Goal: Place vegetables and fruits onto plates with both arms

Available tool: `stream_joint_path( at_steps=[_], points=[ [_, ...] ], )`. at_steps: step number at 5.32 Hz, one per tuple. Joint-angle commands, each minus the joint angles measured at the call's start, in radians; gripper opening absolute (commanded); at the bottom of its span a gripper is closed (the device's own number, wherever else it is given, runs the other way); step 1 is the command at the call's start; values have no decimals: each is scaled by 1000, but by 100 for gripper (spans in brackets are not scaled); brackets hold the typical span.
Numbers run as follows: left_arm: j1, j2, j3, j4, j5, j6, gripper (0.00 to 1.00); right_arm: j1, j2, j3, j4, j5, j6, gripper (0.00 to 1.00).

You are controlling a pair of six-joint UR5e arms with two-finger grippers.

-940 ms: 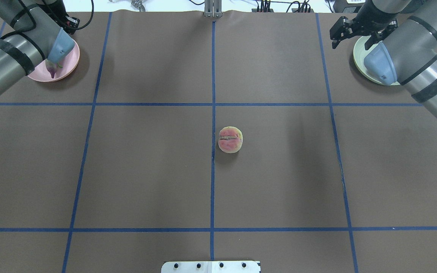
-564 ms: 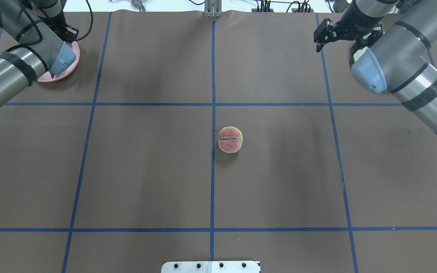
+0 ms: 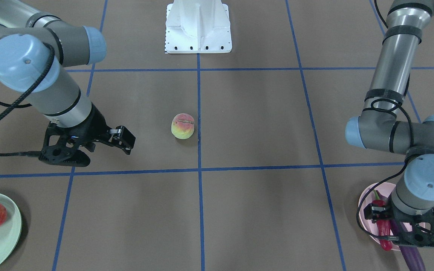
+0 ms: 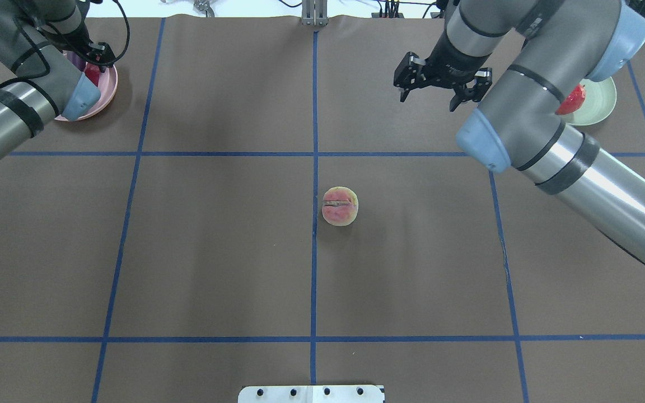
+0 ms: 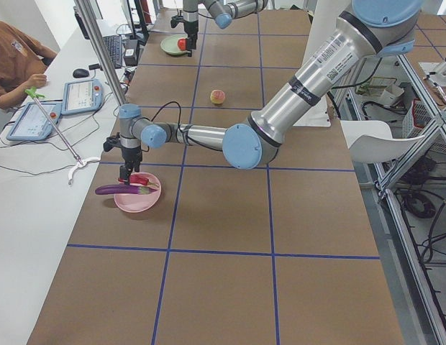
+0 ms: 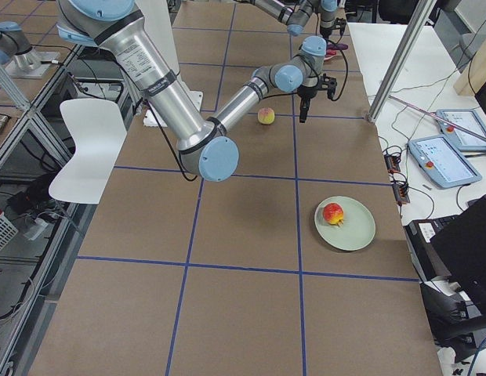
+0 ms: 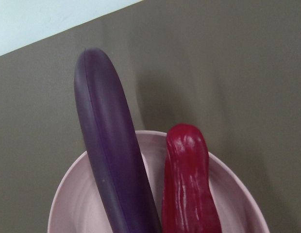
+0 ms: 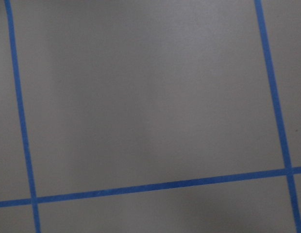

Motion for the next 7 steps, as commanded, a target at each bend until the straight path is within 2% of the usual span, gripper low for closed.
stream_joint_path(
  at_steps=[1, 2, 4, 7],
  points=[
    [-55, -3, -96, 95, -90, 51, 100, -119, 66, -39, 2, -71, 106, 100],
    [-95, -3, -156, 161, -140, 71, 100, -167, 107, -97, 5, -106, 124, 100],
    [-132, 1, -270, 303, -165, 147, 100, -248, 120, -131, 8, -158, 154, 100],
    [-184, 1, -281, 336, -188, 198, 100, -291, 120, -170, 9, -160, 151, 100]
  ],
)
